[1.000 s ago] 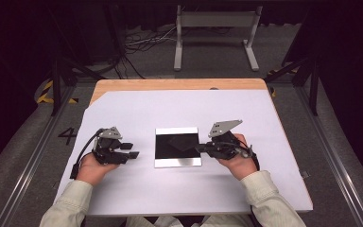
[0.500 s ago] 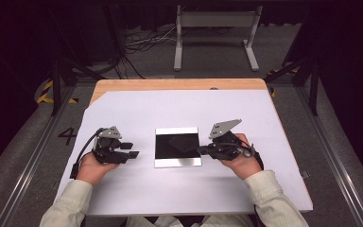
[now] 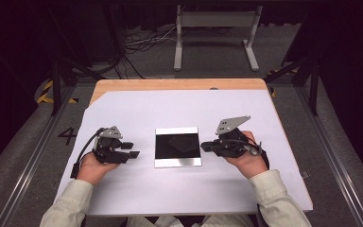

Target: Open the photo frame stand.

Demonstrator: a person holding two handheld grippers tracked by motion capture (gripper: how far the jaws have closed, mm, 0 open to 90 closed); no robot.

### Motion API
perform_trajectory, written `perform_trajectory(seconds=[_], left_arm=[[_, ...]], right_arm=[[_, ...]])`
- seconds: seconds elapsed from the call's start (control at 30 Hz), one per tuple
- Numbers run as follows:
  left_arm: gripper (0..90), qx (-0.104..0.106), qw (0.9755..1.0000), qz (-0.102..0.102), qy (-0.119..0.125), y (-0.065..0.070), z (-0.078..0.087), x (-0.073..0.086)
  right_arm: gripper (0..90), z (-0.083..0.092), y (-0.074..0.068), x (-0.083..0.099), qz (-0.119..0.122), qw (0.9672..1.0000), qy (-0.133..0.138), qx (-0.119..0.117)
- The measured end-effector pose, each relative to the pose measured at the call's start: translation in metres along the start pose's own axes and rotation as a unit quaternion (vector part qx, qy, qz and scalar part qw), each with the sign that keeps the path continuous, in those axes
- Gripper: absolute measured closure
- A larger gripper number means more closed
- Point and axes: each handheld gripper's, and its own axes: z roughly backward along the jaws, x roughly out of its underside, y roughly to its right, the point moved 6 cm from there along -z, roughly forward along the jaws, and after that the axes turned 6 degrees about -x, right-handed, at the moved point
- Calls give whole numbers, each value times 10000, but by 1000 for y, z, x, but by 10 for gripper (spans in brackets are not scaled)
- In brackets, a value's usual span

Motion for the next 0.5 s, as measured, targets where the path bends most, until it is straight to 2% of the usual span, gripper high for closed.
perform_trajectory(seconds=[0.27,0.33,0.5], left_arm=[[514,40,10000,-16,-48,3,-5,-2],[514,46,10000,0,-41,2,-4,-2],[514,32,10000,7,-40,2,-3,-1]], right_arm=[[770,9,7,0,-288,9991,222,237],[724,10,11,0,-470,9978,311,342],[699,11,16,-1,-653,9958,451,459]])
